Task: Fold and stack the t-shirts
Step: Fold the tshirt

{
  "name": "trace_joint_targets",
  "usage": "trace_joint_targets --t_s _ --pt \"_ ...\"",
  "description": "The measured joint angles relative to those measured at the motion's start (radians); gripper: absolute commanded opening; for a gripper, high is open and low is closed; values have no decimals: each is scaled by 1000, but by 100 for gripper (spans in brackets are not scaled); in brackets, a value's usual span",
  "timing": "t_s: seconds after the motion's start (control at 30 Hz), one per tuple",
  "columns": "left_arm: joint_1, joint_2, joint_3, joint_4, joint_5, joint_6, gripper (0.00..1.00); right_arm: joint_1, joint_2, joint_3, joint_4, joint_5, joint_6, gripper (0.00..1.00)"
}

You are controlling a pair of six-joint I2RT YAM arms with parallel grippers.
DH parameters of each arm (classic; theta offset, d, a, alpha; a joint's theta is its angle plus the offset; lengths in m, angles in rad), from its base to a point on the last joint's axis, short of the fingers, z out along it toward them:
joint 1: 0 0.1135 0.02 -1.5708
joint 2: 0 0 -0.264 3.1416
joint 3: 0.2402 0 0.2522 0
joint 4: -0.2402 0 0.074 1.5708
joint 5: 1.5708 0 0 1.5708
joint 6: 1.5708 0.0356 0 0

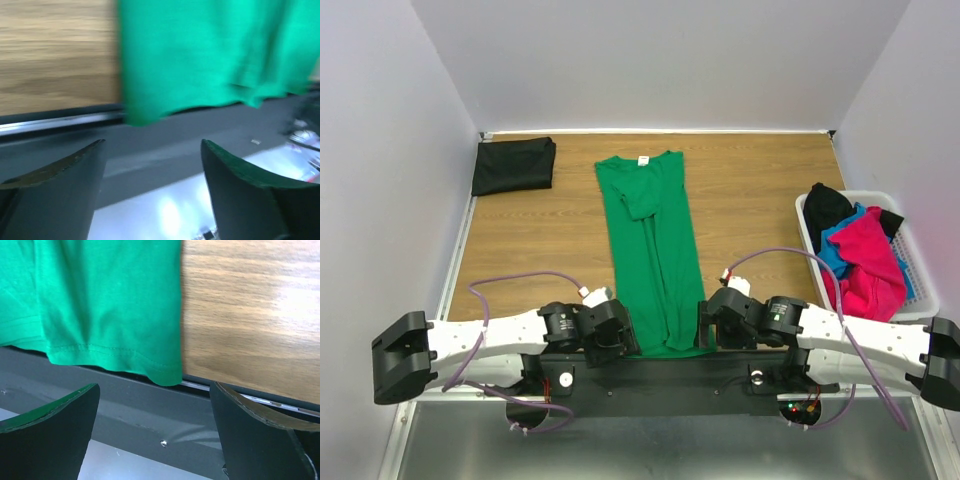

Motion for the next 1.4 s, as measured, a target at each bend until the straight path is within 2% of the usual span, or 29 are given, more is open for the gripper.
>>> trace_joint_targets --t_s 0.2,0.33,0.43,0.5,0.53,0.63,0.77,0.87,1.03,1.4 --pt "-2 -5 -47 -12 -14 -66 75 -5 5 -2 -3 -9 15 93" --pt "-2 -37 -80 54 -24 -84 71 -5 16 -2 -3 -16 15 89" --pt "-1 -14 -84 92 -26 -85 63 -5 16 -2 -3 -23 14 86" --pt "4 10 -82 102 -27 -85 48 -5 16 -2 -3 -30 14 84" --pt "13 26 -79 113 -28 -81 35 -5 16 -2 -3 -34 14 82" --pt "47 75 -80 132 -19 -62 15 -5 16 -2 -3 -43 12 79" --pt "69 91 -80 148 13 -39 4 -5 16 -3 -3 -58 11 73" --pt "70 92 -79 148 15 -26 0 -5 20 -3 -3 -60 8 67" --pt "74 92 -79 148 21 -14 0 -5 50 -6 -3 -63 8 57" --pt "76 97 -79 158 29 -7 0 -5 84 -51 10 -22 11 52"
